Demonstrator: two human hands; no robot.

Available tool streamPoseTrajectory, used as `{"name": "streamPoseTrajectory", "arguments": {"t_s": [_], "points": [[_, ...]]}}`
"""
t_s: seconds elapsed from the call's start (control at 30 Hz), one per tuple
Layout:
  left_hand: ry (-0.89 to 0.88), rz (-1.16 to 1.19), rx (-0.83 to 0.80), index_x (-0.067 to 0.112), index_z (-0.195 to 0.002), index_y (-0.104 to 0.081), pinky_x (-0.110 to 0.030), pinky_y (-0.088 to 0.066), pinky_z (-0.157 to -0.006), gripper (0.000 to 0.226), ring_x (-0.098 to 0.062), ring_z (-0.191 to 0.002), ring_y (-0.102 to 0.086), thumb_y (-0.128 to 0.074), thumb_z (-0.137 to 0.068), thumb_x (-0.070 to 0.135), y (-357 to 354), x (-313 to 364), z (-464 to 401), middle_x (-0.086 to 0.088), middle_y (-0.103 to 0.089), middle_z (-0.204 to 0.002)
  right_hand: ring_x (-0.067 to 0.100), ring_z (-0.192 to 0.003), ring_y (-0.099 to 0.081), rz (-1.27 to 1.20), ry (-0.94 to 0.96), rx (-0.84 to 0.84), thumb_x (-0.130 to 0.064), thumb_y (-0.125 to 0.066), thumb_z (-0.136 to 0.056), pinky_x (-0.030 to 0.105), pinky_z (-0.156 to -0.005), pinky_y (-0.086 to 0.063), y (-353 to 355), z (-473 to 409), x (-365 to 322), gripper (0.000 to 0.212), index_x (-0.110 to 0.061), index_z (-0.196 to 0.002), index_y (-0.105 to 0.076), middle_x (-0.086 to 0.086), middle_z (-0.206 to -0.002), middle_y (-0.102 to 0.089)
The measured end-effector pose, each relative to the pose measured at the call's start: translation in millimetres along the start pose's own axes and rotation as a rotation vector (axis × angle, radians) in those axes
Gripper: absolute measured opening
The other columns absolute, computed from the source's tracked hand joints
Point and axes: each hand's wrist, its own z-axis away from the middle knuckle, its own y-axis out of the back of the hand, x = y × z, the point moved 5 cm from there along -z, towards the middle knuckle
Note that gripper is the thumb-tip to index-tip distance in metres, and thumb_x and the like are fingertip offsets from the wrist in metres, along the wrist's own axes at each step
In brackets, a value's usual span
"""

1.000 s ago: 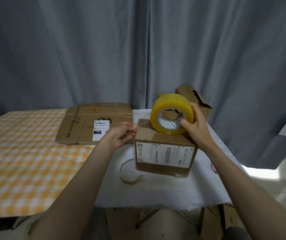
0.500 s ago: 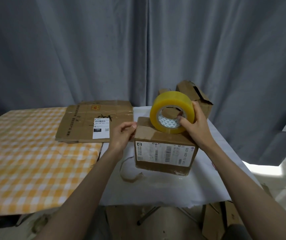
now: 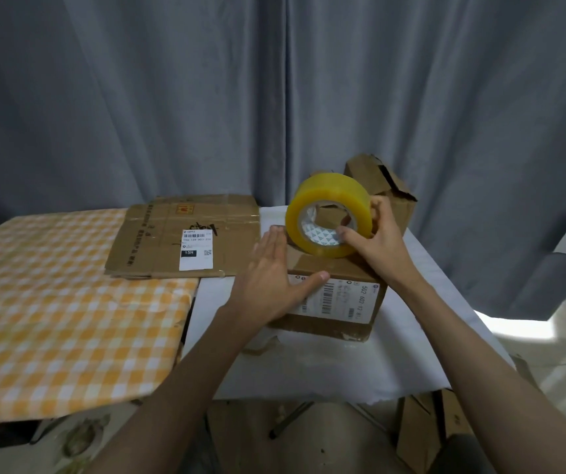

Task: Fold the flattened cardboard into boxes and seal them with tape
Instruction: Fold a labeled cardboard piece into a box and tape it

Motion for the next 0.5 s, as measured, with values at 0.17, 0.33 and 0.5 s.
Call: {"name": "streamPoseTrajectory", "arguments": {"t_s": [0.17, 0.33, 0.5], "points": [[-0.097, -0.204, 0.081, 0.015, -0.157, -0.012, -0.043, -0.008, -0.125, 0.104, -0.018, -0.153, -0.001, -0.023, -0.082, 0.087, -4, -3, 0, -0.005, -0.008, -0.166, 0.013, -0.091, -0.068, 0.115, -0.033, -0.100, -0.038, -0.078, -0.084, 0.035, -0.083, -0.058, -6, -4, -4, 0.040, -0.018, -0.110, -0.054, -0.001, -0.098, -0.069], [-0.091, -0.184, 0.040, 0.015, -0.158, -0.004, -0.039, -0.005, -0.125, 0.098, -0.019, -0.153, 0.000, -0.028, -0.089, 0.079, -6, -5, -3, -0.005, 0.000, -0.167, 0.020, -0.082, -0.065, 0.143, 0.015, 0.091, -0.022, -0.069, -0.084, 0.041, -0.078, -0.056, 9, -9, -15, 0.024, -0.017, -0.104, -0.057, 0.004, -0.089, -0.067], [-0.056, -0.227, -0.001, 0.014, -0.158, 0.000, -0.034, 0.004, -0.119, 0.097, -0.020, -0.153, 0.005, -0.027, -0.089, 0.076, -4, -1, -1, -0.004, 0.006, -0.166, -0.002, -0.076, -0.057, 0.234, 0.042, 0.377, 0.000, -0.059, -0.078, 0.012, -0.067, -0.045, 73, 5, -19, 0.035, -0.015, -0.110, -0.060, -0.009, -0.085, -0.060]]}}
